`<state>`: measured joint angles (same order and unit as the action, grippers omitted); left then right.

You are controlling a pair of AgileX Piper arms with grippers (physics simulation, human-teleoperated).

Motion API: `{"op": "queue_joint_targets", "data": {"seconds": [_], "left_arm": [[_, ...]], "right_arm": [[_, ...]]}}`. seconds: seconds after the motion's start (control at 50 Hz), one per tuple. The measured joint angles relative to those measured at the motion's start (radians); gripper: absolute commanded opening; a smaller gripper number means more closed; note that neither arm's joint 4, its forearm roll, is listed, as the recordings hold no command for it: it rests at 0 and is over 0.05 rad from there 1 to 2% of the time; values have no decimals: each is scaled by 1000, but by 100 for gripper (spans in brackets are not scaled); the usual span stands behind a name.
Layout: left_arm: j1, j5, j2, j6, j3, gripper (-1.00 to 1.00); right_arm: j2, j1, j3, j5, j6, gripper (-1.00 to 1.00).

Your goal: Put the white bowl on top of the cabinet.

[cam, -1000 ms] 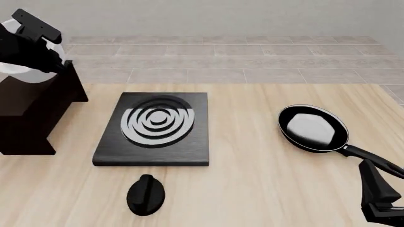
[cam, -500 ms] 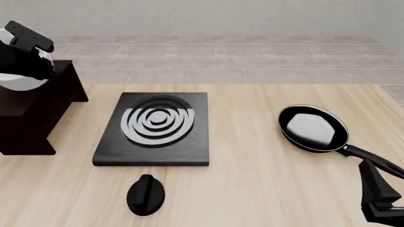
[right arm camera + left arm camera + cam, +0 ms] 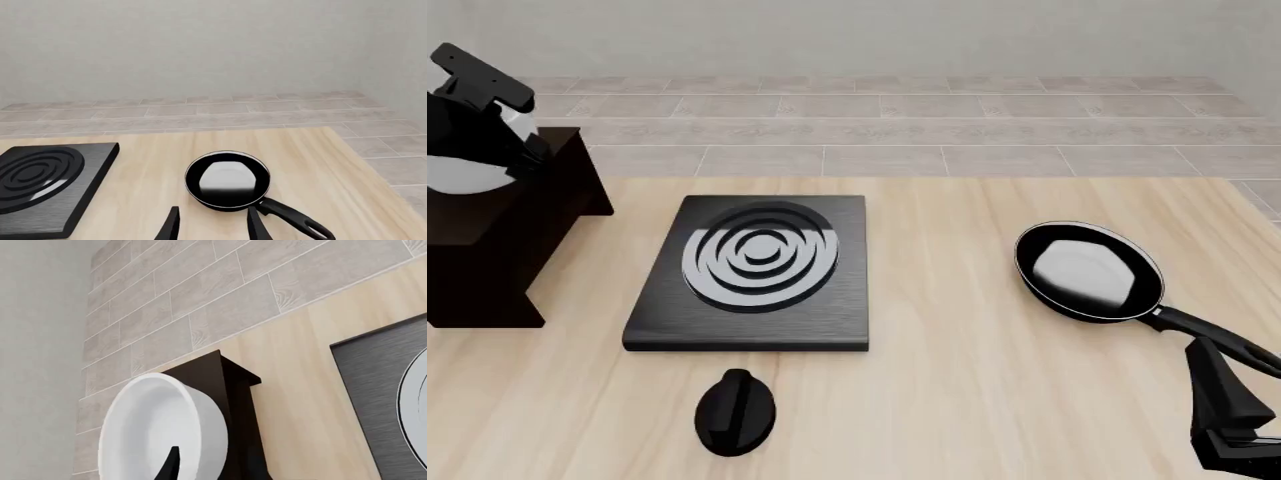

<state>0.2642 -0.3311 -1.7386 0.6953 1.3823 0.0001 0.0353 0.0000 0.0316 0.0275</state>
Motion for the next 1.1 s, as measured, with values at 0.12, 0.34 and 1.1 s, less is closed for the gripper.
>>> {"op": "queue_joint_targets", "data": {"seconds": [0.12,0.34,1.1], "left_arm": [[-5,-10,14,1,1,100],[-28,-44,58,-22,32,100],[-123,154,449,-303,-276,100]], "right_arm": [[0,1,0,2,2,100],[0,2,0,4,3,100],[30,4,0,-28,3,100]]}}
